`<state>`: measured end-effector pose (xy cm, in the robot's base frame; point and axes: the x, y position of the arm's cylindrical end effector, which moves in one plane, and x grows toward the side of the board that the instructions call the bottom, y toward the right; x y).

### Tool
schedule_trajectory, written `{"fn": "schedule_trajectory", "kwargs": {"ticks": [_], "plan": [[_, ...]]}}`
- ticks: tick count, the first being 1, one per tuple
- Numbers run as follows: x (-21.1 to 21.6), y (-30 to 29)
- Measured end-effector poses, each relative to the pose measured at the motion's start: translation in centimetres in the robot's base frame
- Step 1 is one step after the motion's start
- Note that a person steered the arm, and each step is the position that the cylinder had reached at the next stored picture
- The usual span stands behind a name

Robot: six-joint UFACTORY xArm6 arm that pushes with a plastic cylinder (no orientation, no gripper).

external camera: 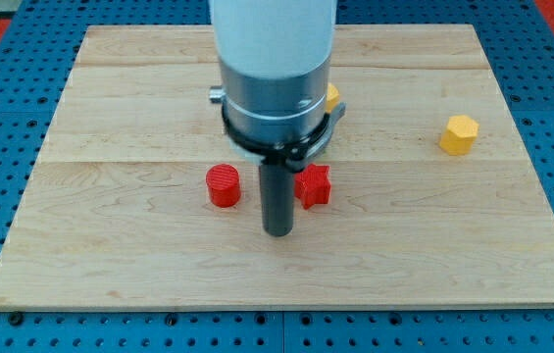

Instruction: Move the red star to the yellow hexagon

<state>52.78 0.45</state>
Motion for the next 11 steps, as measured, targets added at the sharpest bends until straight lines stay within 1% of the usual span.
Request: {"fn": "schedule_trajectory", "kwargs": {"ticks": [1, 3, 4, 5, 6, 7, 8, 9, 10, 11], "plan": [[-1.1, -1.0], [-5.3, 9.6], [-1.6, 6.2], [-2.9, 3.3], [-4.5, 5.9], [-6.4, 4.0], [-6.7, 12.5], [-7.3, 15.0], [-2.2, 9.7], [-5.1, 8.8]]}}
